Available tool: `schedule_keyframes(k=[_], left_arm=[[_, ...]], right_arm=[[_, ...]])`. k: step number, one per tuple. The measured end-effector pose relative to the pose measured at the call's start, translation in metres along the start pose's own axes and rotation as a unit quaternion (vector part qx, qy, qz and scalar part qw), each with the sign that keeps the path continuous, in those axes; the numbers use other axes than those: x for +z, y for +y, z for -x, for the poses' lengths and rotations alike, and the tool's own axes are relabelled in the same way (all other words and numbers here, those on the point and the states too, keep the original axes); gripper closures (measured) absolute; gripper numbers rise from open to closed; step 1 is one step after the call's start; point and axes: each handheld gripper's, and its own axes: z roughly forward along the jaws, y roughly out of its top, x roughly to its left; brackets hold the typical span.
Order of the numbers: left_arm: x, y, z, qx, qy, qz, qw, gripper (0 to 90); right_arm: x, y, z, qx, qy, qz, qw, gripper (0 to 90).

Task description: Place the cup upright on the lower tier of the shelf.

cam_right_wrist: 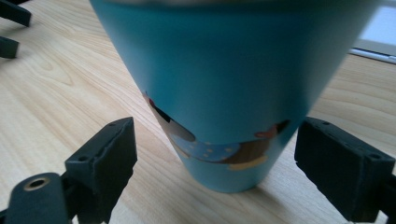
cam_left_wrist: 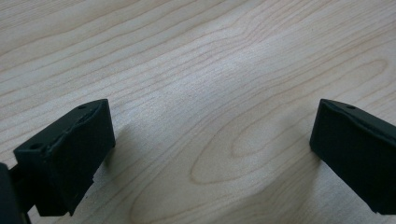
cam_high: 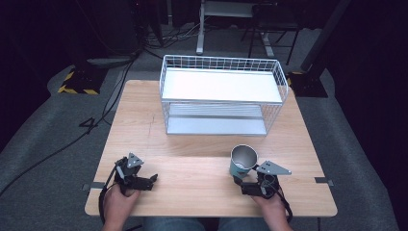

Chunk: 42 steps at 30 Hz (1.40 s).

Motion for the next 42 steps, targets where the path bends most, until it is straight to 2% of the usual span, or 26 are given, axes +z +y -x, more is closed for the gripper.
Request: schedule_keyframes(k=[9, 10, 12, 20, 22, 33, 42], left_arm=[[0.0, 0.0, 0.0, 0.0, 0.0, 0.0, 1.0, 0.4], [0.0, 0.0, 0.0, 0.0, 0.0, 0.0, 1.0, 0.4], [0.0, 0.0, 0.0, 0.0, 0.0, 0.0, 1.0, 0.4], [0.0, 0.0, 0.0, 0.0, 0.0, 0.0, 1.0, 0.4], [0.0, 0.0, 0.0, 0.0, 0.0, 0.0, 1.0, 0.4], [0.0, 0.0, 0.0, 0.0, 0.0, 0.0, 1.0, 0.4], [0.0, 0.0, 0.0, 0.0, 0.0, 0.0, 1.0, 0.4]], right_arm=[[0.012, 0.001, -0.003, 0.008, -0.026, -0.006, 0.9996, 15.3], [0.014, 0.002, -0.004, -0.003, -0.035, -0.01, 0.9993, 15.8], [0.016, 0.003, -0.005, -0.009, -0.042, -0.019, 0.9989, 16.6], [0.02, 0.005, -0.005, -0.025, -0.053, -0.031, 0.9978, 22.8], [0.021, 0.005, -0.005, -0.03, -0.051, -0.033, 0.9977, 25.1], [0.021, 0.006, -0.004, -0.028, -0.053, -0.034, 0.9976, 25.9], [0.02, 0.013, 0.001, -0.015, -0.048, -0.024, 0.9984, 26.0]])
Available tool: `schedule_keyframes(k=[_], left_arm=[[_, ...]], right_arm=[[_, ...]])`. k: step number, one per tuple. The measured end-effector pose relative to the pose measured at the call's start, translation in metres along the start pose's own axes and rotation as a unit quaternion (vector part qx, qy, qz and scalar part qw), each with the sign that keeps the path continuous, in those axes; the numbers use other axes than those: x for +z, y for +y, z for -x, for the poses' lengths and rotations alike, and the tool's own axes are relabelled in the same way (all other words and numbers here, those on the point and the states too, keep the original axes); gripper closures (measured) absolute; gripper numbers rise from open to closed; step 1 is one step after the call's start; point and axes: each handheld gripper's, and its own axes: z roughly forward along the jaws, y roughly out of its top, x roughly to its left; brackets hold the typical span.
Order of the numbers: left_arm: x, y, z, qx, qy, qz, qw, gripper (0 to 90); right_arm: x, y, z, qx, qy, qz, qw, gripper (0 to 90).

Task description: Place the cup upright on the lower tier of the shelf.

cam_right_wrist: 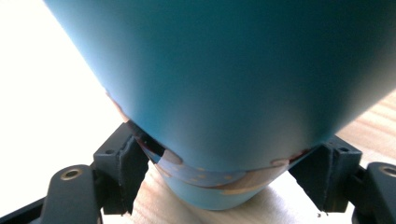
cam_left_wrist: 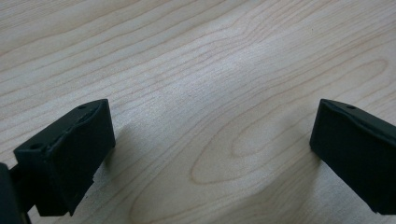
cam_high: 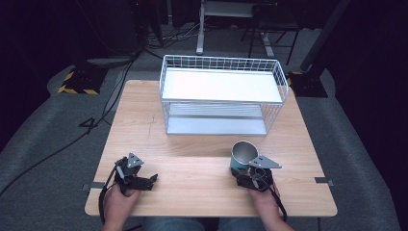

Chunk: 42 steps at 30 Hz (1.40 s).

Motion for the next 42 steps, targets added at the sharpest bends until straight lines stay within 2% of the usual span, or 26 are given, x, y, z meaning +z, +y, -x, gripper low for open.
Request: schedule_keyframes(k=[11, 19, 28, 42], left_arm=[[0.0, 0.0, 0.0, 0.002, -0.001, -0.001, 1.0, 0.4], [-0.001, -0.001, 0.002, 0.002, -0.001, 0.0, 1.0, 0.3], [-0.001, -0.002, 0.002, 0.002, 0.0, -0.001, 1.0, 0.3], [0.0, -0.001, 0.002, 0.004, -0.004, 0.002, 1.0, 0.3]], right_arm=[[0.003, 0.027, 0.003, -0.007, 0.008, 0.008, 0.9999, 26.0], [0.016, 0.051, 0.006, 0.0, 0.011, 0.015, 0.9998, 26.0], [0.039, 0.079, 0.011, -0.007, -0.004, 0.015, 0.9998, 26.0], [0.072, 0.104, 0.029, 0.002, -0.035, 0.012, 0.9993, 26.0]])
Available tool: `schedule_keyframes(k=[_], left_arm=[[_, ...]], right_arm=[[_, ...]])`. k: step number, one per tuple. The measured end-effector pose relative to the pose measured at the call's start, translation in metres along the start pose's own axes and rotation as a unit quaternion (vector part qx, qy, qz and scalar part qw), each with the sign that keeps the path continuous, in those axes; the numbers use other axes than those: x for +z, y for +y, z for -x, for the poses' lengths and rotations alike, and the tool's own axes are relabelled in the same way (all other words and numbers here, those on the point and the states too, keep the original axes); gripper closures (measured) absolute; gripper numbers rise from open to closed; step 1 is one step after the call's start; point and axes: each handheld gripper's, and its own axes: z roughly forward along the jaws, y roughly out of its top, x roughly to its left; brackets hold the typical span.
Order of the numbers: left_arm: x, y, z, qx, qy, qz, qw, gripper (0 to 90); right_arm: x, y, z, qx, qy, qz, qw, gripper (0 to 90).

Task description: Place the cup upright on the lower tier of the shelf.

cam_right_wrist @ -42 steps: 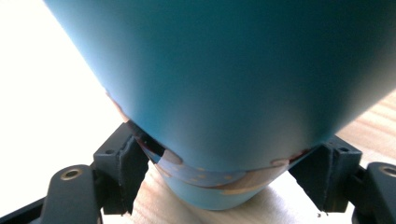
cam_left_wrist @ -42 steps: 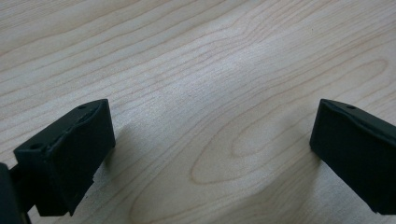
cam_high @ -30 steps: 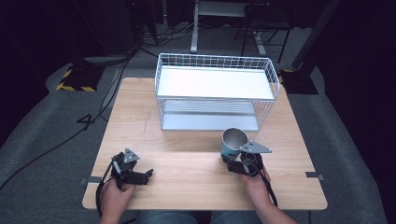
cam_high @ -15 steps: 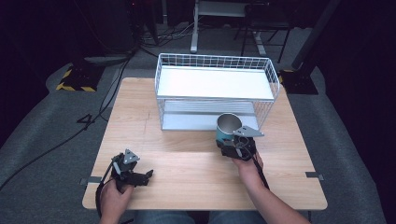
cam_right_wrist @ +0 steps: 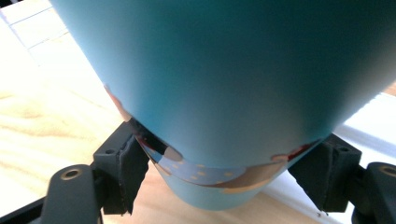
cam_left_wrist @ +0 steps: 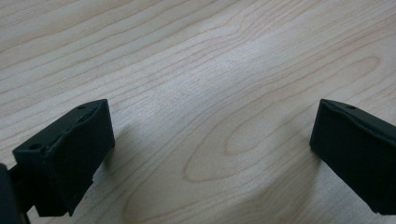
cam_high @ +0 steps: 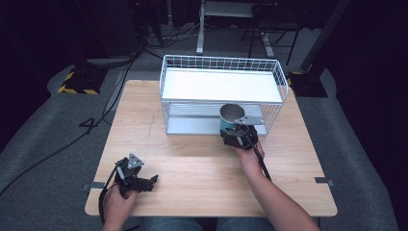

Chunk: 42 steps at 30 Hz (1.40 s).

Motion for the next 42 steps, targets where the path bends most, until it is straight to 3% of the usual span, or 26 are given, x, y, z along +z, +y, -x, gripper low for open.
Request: schedule_keyframes(k=[8, 32, 39, 42], left_arm=[[0.0, 0.001, 0.0, 0.001, -0.002, -0.003, 1.0, 0.3], [0.0, 0.001, 0.0, 0.0, -0.001, -0.002, 1.0, 0.3], [0.0, 0.001, 0.0, 0.0, -0.001, -0.002, 1.0, 0.3], [0.0, 0.001, 0.0, 0.0, -0.001, -0.002, 1.0, 0.3]], right_arm=[[0.021, 0.013, 0.009, 0.013, -0.011, 0.011, 0.9998, 26.0], [0.081, 0.015, 0.009, 0.02, -0.034, 0.005, 0.9992, 25.9], [0.088, 0.012, 0.013, 0.032, -0.03, 0.007, 0.999, 25.8], [0.089, 0.012, 0.012, 0.017, -0.03, 0.006, 0.9994, 25.6]])
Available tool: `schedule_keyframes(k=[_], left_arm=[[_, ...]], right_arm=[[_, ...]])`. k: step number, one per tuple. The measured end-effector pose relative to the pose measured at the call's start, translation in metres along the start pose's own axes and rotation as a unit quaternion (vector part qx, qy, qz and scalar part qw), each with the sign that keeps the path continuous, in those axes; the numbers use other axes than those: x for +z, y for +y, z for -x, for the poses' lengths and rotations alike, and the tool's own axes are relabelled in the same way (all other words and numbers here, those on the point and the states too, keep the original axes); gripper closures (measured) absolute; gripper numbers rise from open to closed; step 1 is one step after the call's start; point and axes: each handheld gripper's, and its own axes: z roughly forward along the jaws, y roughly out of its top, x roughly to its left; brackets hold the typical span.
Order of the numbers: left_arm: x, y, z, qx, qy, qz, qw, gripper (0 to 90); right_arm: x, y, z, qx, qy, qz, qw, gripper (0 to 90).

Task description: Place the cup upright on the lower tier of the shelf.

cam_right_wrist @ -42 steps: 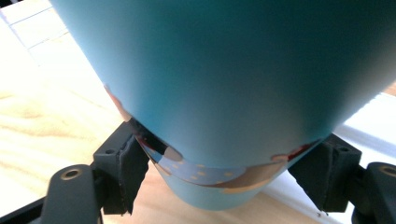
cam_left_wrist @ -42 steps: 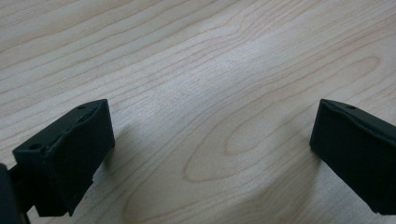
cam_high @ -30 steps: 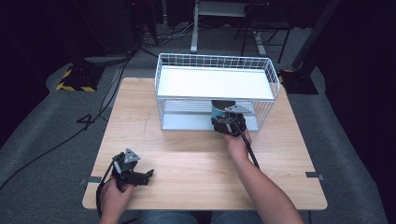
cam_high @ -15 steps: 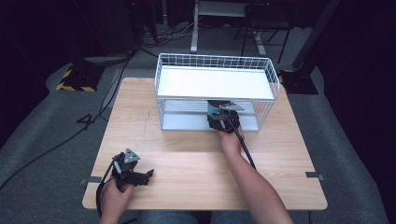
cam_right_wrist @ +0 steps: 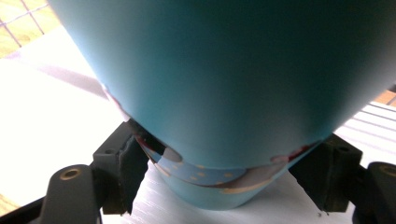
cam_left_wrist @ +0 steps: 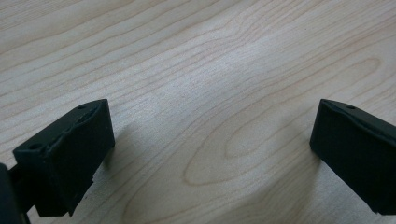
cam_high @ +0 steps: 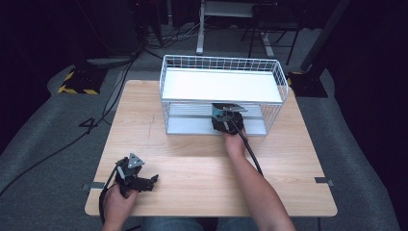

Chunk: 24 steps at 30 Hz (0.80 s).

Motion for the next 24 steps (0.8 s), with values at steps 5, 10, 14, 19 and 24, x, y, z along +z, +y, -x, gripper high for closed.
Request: schedule_keyframes(k=[5, 10, 14, 19, 24], left_arm=[[0.0, 0.0, 0.0, 0.0, 0.0, 0.0, 1.0, 0.3], [0.0, 0.0, 0.0, 0.0, 0.0, 0.0, 1.0, 0.3], [0.0, 0.0, 0.0, 0.0, 0.0, 0.0, 1.0, 0.3], [0.0, 0.0, 0.001, -0.003, 0.002, 0.0, 1.0, 0.3], [0.001, 0.001, 0.002, -0.004, 0.005, 0.001, 1.0, 0.3]], right_arm=[[0.0, 0.0, 0.001, 0.002, 0.01, 0.002, 0.9999, 24.3], [0.002, -0.002, 0.0, -0.008, 0.003, -0.007, 0.9999, 15.3], [-0.002, 0.0, 0.004, 0.002, -0.001, 0.007, 1.0, 13.3], [-0.009, 0.001, 0.004, -0.001, -0.001, 0.004, 1.0, 12.8], [-0.025, 0.005, 0.005, -0.004, 0.005, 0.005, 1.0, 11.3]])
